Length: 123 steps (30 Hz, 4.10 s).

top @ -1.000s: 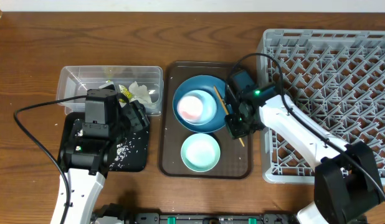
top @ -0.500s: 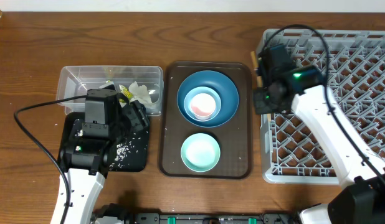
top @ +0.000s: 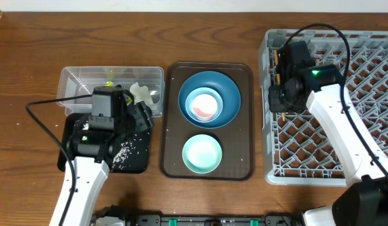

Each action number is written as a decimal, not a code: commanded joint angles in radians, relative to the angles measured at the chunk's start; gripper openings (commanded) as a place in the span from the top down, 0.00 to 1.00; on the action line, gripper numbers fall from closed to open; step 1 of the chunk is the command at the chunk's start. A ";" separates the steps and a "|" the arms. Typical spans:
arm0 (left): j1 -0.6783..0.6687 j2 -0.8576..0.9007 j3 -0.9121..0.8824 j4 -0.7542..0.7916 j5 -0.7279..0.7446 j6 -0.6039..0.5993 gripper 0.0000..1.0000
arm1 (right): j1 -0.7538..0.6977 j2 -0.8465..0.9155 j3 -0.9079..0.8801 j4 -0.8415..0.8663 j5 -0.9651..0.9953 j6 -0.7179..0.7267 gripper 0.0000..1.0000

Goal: Sort waste into correct bins and load items into the dishwasher rack

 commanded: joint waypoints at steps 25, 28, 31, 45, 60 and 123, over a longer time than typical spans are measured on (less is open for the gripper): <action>-0.235 0.245 0.108 0.389 0.027 -0.023 0.28 | -0.007 -0.008 -0.121 0.061 0.008 0.038 0.61; -0.255 0.307 0.147 0.386 0.027 -0.008 0.34 | -0.007 -0.008 -0.121 0.067 -0.010 0.037 0.61; -0.282 0.354 0.165 0.386 0.027 -0.001 0.39 | -0.007 -0.008 -0.121 0.067 -0.016 0.037 0.61; -0.356 0.507 0.164 0.306 0.006 -0.001 0.45 | -0.007 -0.008 -0.121 0.066 -0.016 0.037 0.61; -0.356 0.537 0.164 0.285 -0.020 -0.001 0.77 | -0.007 -0.008 -0.121 0.059 -0.016 0.037 0.59; -0.090 0.117 0.172 0.652 1.246 -0.192 0.94 | 0.072 -0.408 -0.079 0.378 -1.262 -0.630 0.26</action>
